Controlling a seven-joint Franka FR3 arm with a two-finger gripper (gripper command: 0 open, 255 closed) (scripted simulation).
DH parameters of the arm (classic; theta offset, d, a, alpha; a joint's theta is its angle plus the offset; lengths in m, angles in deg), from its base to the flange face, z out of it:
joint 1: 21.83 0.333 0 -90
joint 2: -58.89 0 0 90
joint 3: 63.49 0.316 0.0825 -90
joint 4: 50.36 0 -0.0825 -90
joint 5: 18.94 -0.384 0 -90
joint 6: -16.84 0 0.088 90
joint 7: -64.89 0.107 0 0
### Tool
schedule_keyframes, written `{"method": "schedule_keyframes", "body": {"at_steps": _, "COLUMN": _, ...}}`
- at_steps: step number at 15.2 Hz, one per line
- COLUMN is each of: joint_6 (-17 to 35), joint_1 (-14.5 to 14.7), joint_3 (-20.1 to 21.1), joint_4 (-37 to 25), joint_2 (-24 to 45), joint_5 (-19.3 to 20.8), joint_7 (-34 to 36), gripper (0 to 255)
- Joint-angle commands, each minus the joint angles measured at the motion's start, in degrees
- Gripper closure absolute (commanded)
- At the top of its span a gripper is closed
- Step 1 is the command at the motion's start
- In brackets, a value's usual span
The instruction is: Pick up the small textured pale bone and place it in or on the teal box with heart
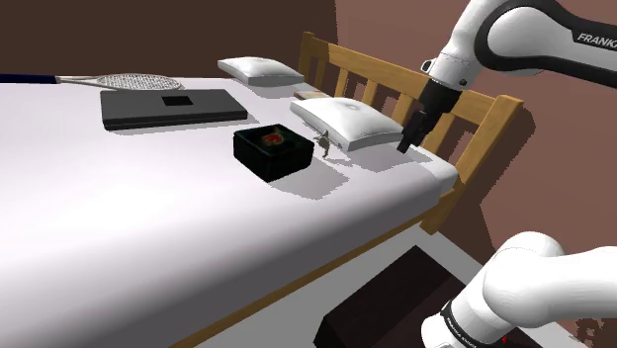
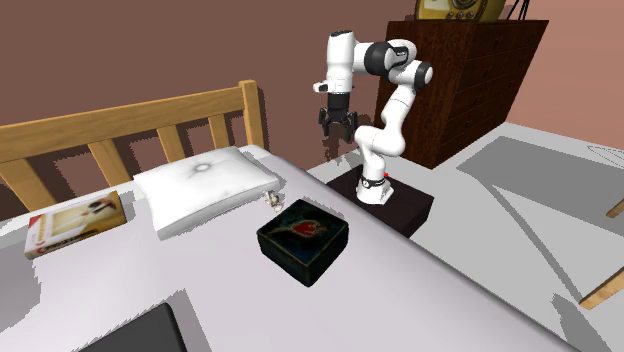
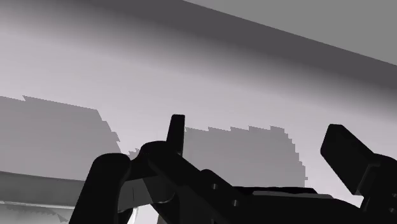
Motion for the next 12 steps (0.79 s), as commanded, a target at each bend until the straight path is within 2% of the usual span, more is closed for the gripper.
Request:
{"method": "schedule_keyframes", "body": {"at_steps": 1, "joint_6": 0.0, "joint_1": 0.0, "joint_3": 0.0, "joint_4": 0.0, "joint_2": 0.0, "joint_5": 0.0, "joint_7": 0.0, "gripper": 0}}
{"method": "schedule_keyframes", "body": {"at_steps": 12, "joint_6": 16.25, "joint_1": -1.22, "joint_3": 3.07, "joint_4": -7.46, "joint_2": 21.22, "joint_5": 3.54, "joint_7": 3.31, "gripper": 0}}
